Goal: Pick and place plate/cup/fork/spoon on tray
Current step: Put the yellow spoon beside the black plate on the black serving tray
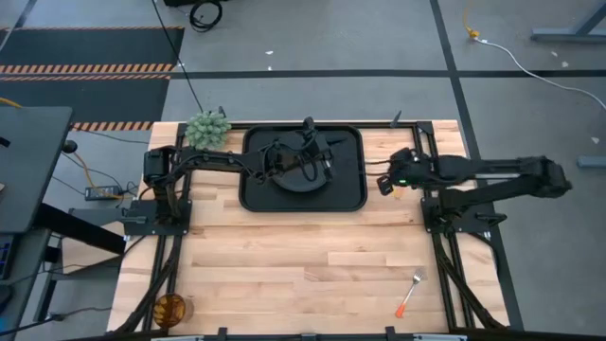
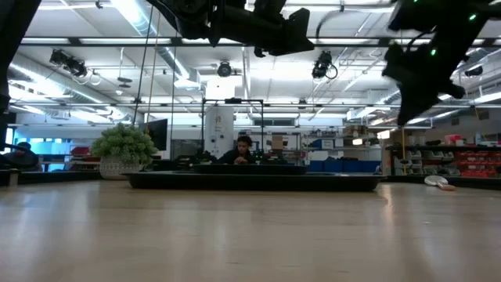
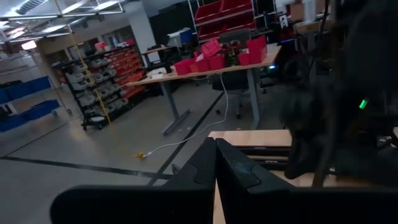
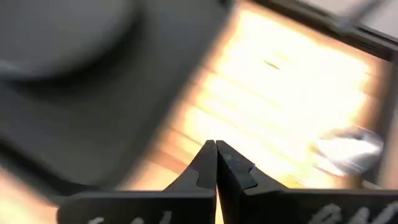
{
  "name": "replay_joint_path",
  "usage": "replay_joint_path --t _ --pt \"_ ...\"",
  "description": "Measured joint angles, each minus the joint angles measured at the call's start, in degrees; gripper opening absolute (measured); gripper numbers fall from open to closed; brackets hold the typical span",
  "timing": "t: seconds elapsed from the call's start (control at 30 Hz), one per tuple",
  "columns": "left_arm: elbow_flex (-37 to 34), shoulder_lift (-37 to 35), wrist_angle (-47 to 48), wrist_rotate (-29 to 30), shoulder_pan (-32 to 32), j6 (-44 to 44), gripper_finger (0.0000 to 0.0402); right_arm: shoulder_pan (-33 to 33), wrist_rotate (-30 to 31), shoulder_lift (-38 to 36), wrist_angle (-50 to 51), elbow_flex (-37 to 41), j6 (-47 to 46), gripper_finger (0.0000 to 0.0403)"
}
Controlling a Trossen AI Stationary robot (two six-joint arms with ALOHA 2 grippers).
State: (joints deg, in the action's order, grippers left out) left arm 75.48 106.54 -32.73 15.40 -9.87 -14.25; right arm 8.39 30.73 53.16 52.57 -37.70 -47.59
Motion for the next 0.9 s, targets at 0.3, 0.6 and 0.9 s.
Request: replay_joint_path --t 0.3,0.6,0.9 --pt "0.0 -0.1 1.0 0.0 0.0 -0.1 0.0014 12.4 -5.5 15.3 10.1 -0.7 -2.1 0.0039" --pt "0.0 -0.1 18.2 0.1 0.0 -0.1 0.0013 20.6 -12.5 18.3 3.2 -0.7 -5.4 0.0150" --pt "0.0 -0.8 25.2 4.5 0.0 -3.8 0.0013 23.7 -12.6 22.4 4.5 -0.7 -11.8 0.0262"
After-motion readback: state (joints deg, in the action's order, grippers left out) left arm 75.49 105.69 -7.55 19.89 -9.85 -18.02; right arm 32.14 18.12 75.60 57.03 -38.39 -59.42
